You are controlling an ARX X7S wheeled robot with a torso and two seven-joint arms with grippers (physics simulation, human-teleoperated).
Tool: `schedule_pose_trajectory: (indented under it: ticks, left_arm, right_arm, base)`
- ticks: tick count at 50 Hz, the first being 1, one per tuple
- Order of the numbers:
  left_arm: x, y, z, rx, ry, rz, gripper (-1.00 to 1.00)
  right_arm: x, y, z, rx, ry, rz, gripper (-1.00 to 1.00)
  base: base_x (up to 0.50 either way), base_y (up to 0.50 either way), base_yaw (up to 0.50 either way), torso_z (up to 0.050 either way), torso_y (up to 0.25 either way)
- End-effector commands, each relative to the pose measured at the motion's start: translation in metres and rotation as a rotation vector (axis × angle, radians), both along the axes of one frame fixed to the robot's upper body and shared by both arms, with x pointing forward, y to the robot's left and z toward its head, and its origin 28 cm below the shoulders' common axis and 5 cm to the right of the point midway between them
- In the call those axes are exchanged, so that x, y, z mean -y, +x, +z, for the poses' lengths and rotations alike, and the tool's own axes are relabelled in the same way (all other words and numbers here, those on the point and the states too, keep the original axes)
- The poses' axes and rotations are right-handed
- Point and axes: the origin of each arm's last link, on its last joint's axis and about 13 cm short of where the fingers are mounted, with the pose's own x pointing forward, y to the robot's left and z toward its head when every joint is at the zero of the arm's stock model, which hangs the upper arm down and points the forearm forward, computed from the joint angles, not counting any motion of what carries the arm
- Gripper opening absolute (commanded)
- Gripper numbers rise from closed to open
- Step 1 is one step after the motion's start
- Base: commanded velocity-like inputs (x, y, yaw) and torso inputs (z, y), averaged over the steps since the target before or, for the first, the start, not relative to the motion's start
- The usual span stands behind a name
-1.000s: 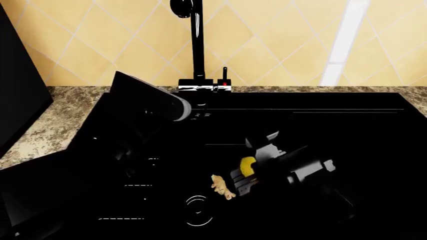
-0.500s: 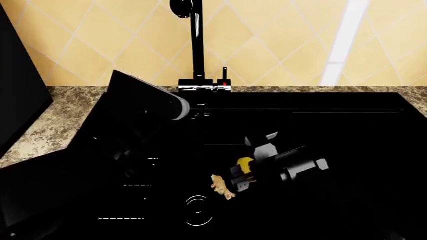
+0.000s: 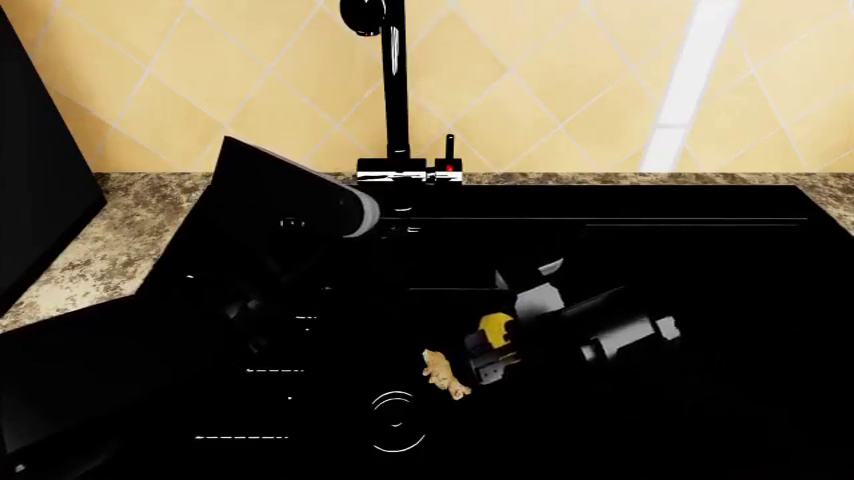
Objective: Pick the vegetables from the sink and place them on the cutting board.
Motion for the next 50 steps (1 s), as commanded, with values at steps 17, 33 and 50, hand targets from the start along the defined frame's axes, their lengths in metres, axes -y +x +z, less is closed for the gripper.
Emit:
schedule_pose_trajectory:
  ticks: [17,33,50]
  left_arm:
    - [0.004,-0.006,0.007,-0.022,-0.025,0.036,1.00]
    - [0.019,-0.022,0.017,-0.151,-0.085,0.093,1.00]
    - [0.046,-0.022,0.007,-0.277,0.010,0.085,1.00]
  right_arm:
    - [0.017,-0.051,0.120,0.314,0.069,0.034,-1.00]
    - [0.036,-0.092,0.179,0.571,0.155,-0.020,-1.00]
    - [0.044,-0.118,0.204,0.706,0.177,-0.072,-1.00]
  base:
    - [0.00,0.00,0.00,0.000,0.000]
    - [0.00,0.00,0.00,0.000,0.000]
    - [0.00,0.00,0.00,0.000,0.000]
